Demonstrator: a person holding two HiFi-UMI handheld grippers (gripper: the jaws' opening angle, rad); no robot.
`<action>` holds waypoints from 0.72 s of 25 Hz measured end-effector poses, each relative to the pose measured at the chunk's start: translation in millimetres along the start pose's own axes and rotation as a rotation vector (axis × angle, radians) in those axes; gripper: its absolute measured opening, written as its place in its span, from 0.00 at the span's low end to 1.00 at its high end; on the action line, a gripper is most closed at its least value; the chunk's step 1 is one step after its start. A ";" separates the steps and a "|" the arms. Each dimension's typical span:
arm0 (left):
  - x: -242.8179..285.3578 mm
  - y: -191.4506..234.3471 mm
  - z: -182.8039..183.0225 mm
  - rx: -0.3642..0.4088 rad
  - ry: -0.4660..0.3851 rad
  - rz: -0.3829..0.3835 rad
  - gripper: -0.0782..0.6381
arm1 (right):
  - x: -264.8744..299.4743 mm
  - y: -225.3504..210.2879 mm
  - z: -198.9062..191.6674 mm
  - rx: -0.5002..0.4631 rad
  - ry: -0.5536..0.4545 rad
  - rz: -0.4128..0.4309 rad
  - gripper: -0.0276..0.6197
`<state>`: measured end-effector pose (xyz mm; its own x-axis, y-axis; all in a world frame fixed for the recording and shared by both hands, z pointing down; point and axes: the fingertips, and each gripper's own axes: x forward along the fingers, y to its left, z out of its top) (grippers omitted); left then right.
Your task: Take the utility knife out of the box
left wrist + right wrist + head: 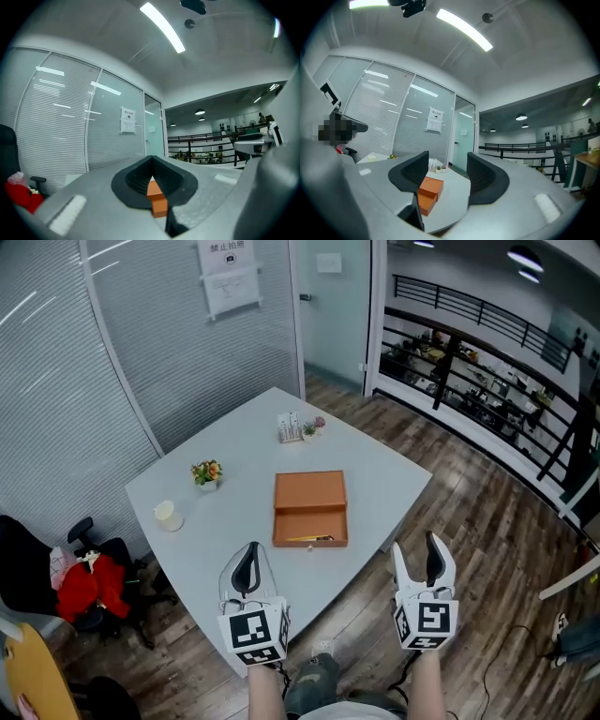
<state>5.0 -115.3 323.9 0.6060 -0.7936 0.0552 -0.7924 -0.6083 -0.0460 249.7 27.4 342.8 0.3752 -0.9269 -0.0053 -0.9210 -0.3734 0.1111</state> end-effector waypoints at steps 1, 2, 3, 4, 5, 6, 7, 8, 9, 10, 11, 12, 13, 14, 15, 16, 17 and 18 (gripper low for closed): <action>12.7 2.2 2.0 0.002 -0.003 -0.003 0.11 | 11.4 0.3 2.3 -0.002 -0.003 0.001 0.48; 24.7 4.0 3.5 0.005 -0.005 -0.006 0.11 | 22.1 0.8 4.3 -0.003 -0.006 0.002 0.48; 36.0 5.4 4.5 0.009 -0.007 -0.012 0.11 | 32.1 1.5 5.8 -0.002 -0.008 0.003 0.48; 46.6 6.3 5.2 0.011 -0.006 -0.019 0.11 | 41.6 2.6 7.0 -0.001 -0.010 0.004 0.48; 56.6 7.4 5.9 0.011 -0.005 -0.025 0.11 | 50.9 3.9 8.0 0.000 -0.011 0.006 0.48; 65.9 8.9 6.5 0.012 -0.003 -0.030 0.11 | 60.0 5.4 8.6 0.000 -0.012 0.008 0.48; 74.5 10.4 7.0 0.012 -0.003 -0.033 0.11 | 68.6 6.8 8.9 0.000 -0.013 0.010 0.48; 82.2 11.9 7.1 0.012 -0.002 -0.036 0.11 | 76.3 7.8 8.4 0.000 -0.012 0.011 0.48; 89.1 13.2 6.8 0.013 -0.001 -0.039 0.11 | 83.2 8.4 7.1 0.001 -0.009 0.010 0.48; 95.1 14.7 6.1 0.015 0.000 -0.041 0.11 | 89.3 9.0 5.2 0.003 -0.005 0.010 0.48; 100.3 16.7 5.2 0.017 0.002 -0.042 0.11 | 95.0 9.9 3.3 0.005 -0.001 0.009 0.48; 104.7 19.2 4.3 0.020 0.004 -0.041 0.11 | 100.1 11.2 1.4 0.006 0.003 0.011 0.48; 108.4 21.9 3.5 0.021 0.005 -0.039 0.11 | 104.6 12.4 -0.2 0.005 0.007 0.013 0.48; 111.8 24.5 2.9 0.021 0.007 -0.037 0.11 | 108.7 13.4 -1.6 0.004 0.012 0.015 0.48; 114.7 26.7 2.3 0.021 0.008 -0.036 0.11 | 112.3 14.2 -2.9 0.002 0.017 0.016 0.48; 117.1 28.6 1.3 0.022 0.009 -0.036 0.11 | 115.3 14.9 -4.4 0.001 0.023 0.018 0.48; 118.9 30.4 0.1 0.023 0.009 -0.036 0.11 | 117.8 15.6 -6.0 0.001 0.029 0.020 0.48; 120.4 31.9 -1.3 0.021 0.009 -0.035 0.11 | 120.3 16.0 -7.6 0.003 0.036 0.022 0.48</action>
<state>52.6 -230.2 330.4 0.6330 -0.7714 0.0657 -0.7687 -0.6363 -0.0651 280.9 -89.8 351.5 0.3584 -0.9330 0.0327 -0.9293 -0.3532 0.1079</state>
